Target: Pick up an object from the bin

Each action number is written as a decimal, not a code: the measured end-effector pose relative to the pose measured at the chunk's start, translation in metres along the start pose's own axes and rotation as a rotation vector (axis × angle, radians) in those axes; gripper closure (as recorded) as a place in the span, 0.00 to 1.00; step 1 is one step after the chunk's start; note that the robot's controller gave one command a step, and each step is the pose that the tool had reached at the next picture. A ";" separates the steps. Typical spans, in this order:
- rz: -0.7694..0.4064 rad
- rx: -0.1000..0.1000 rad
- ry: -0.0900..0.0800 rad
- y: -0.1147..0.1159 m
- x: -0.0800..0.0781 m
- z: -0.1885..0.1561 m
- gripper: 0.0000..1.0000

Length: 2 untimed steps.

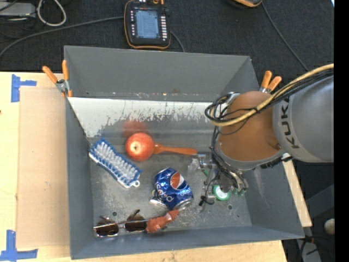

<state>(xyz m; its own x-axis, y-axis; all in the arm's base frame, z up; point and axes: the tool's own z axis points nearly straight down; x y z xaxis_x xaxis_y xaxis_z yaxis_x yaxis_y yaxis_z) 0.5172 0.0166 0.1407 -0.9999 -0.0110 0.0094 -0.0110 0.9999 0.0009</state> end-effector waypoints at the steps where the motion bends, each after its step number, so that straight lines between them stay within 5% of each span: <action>1: 0.001 0.000 -0.007 0.000 -0.002 -0.003 0.00; 2: -0.028 -0.001 -0.003 0.059 -0.025 0.071 0.00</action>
Offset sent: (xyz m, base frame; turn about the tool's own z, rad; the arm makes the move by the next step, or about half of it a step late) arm 0.0245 0.0582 -0.0707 -0.0254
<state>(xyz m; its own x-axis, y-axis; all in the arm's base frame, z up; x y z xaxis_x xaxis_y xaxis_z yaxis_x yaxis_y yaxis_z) 0.5412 0.0762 0.0692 -0.9992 -0.0390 0.0062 -0.0390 0.9992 0.0021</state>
